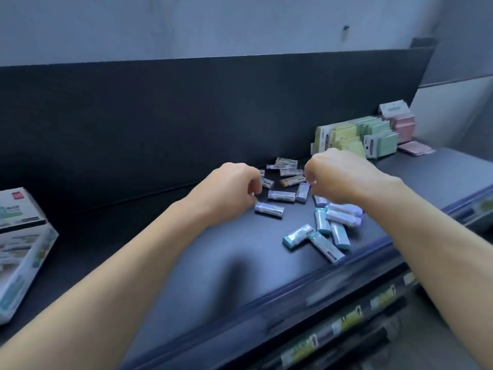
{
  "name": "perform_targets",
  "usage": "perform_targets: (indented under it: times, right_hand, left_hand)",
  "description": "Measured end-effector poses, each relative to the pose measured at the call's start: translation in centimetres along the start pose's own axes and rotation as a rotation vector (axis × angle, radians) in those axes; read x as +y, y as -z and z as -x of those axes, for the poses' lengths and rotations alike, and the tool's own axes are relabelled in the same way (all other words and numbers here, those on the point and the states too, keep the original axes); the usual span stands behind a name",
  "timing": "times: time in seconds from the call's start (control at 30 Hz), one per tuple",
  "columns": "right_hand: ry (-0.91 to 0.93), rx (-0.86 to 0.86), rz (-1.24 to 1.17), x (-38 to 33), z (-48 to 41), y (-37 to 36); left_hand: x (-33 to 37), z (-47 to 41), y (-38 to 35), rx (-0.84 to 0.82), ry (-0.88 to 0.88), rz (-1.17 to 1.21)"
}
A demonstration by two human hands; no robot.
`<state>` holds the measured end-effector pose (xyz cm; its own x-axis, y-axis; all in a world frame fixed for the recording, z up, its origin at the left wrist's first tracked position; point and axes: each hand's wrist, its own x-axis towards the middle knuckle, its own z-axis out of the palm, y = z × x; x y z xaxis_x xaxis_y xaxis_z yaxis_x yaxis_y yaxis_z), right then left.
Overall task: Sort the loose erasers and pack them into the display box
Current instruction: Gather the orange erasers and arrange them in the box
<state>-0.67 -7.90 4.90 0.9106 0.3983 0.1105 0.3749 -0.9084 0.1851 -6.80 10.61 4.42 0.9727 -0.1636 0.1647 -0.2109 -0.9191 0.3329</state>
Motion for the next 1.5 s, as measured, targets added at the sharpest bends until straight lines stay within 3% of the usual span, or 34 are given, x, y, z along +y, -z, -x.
perform_targets:
  times: [0.23,0.57,0.87,1.33,1.5]
  right_hand:
    - [-0.048,-0.022,-0.052,3.9,-1.5,-1.6]
    - [-0.111,-0.025,-0.005,5.3,-4.6,-2.6]
    - [-0.104,-0.096,-0.071,6.0,-7.7,-3.9]
    - [0.147,-0.213,-0.196,8.3,-12.3,-6.1]
    - [0.258,-0.265,-0.284,8.7,-13.5,-6.7]
  left_hand:
    - [1.2,-3.9,-1.4,-0.048,0.028,-0.012]
    - [0.2,-11.8,-4.2,-0.132,-0.063,0.041]
    - [-0.7,-15.8,-6.8,-0.206,-0.020,0.052]
    - [1.1,-17.7,-8.1,-0.281,0.166,-0.021]
    - [1.5,-17.1,-8.2,-0.183,0.248,-0.017]
